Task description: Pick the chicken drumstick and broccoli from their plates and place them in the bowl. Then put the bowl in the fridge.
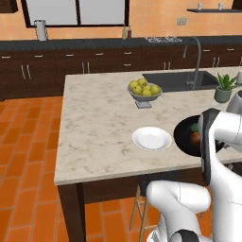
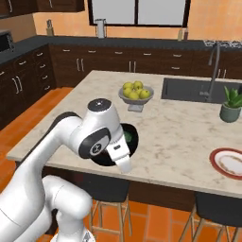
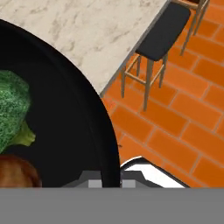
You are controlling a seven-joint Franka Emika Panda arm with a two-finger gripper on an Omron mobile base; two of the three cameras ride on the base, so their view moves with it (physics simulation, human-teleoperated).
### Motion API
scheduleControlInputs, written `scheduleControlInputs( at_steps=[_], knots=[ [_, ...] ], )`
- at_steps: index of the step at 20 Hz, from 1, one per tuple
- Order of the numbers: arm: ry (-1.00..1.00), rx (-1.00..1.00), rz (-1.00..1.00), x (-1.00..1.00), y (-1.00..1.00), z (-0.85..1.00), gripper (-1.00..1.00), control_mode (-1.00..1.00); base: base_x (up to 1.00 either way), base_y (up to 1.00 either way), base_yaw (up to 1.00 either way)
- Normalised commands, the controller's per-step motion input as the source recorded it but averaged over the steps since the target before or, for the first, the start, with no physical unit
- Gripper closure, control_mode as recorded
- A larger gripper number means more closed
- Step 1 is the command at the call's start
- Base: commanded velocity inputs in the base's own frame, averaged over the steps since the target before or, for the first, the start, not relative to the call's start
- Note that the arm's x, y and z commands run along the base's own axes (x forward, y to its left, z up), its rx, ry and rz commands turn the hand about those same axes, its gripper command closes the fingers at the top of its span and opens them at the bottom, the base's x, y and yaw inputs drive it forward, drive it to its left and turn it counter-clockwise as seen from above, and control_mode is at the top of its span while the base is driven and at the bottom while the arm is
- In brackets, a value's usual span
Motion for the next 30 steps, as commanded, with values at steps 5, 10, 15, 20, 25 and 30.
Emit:
scheduleControlInputs(
  at_steps=[5,10,15,20,25,30],
  knots=[
    [0.0,0.0,0.0,0.0,0.0,0.0,1.0,1.0,-0.93,-0.35,-0.03],
    [0.0,0.0,0.0,0.0,0.0,0.0,1.0,1.0,-0.27,-0.89,-0.52],
    [0.0,0.0,0.0,0.0,0.0,0.0,1.0,1.0,-0.09,-0.52,-0.73],
    [0.0,0.0,0.0,0.0,0.0,0.0,1.0,1.0,-0.23,-0.11,-0.82],
    [0.0,0.0,0.0,0.0,0.0,0.0,1.0,1.0,0.22,-0.44,-0.69],
    [0.0,0.0,0.0,0.0,0.0,0.0,1.0,1.0,0.91,-0.98,-0.03]
  ],
)
